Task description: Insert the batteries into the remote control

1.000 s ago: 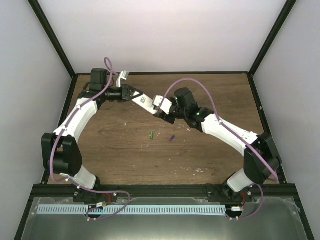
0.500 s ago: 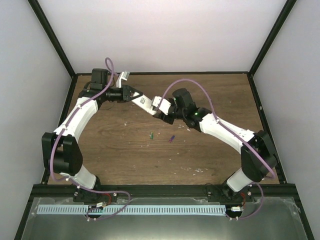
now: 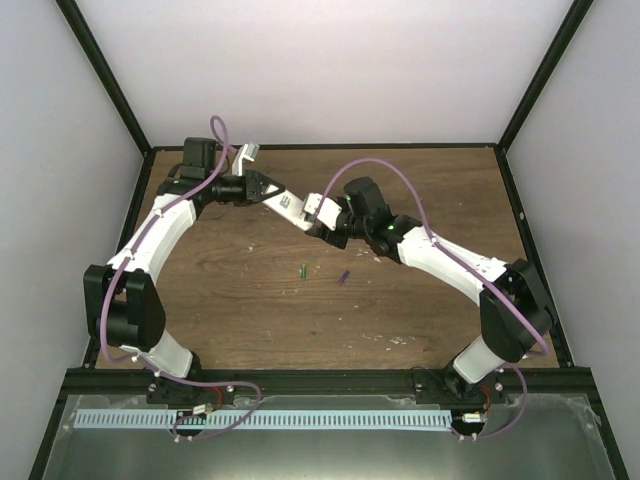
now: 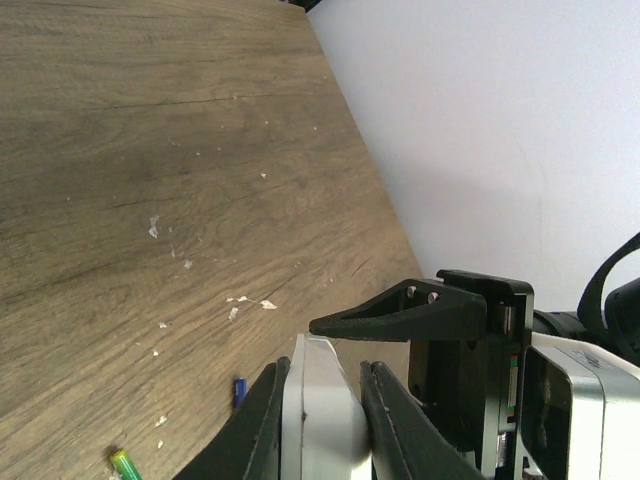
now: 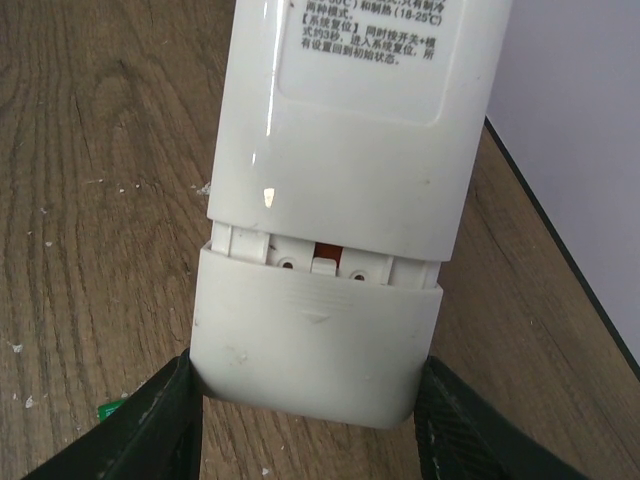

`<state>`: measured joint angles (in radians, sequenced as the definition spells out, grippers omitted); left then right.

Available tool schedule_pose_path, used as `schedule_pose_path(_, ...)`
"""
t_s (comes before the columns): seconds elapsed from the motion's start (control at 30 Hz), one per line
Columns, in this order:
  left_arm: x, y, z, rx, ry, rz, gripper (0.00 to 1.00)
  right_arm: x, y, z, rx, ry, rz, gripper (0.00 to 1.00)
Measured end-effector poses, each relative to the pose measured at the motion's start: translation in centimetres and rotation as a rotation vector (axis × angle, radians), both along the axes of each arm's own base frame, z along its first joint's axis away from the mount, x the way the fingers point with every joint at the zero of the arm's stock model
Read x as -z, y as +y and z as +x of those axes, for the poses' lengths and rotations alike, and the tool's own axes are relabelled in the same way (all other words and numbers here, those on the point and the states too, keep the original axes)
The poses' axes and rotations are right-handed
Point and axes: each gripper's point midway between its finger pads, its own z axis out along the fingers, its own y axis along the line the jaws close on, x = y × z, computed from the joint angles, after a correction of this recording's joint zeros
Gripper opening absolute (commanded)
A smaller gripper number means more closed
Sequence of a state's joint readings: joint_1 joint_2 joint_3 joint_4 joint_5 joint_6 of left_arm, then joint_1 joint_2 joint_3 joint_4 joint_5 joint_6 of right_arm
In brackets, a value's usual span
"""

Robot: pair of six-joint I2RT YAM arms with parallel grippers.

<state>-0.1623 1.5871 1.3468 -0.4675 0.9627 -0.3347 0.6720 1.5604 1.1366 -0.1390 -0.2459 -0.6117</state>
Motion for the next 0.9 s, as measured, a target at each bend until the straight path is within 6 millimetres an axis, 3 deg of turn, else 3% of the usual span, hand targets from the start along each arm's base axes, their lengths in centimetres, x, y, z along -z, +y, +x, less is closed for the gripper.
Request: schedule_pose_path(0.9, 0.54, 0.4, 0.04, -0.017, 0.009, 0.034, 0.0, 0.65, 0.02, 0.22, 0.0, 0.007, -0.009, 0.28)
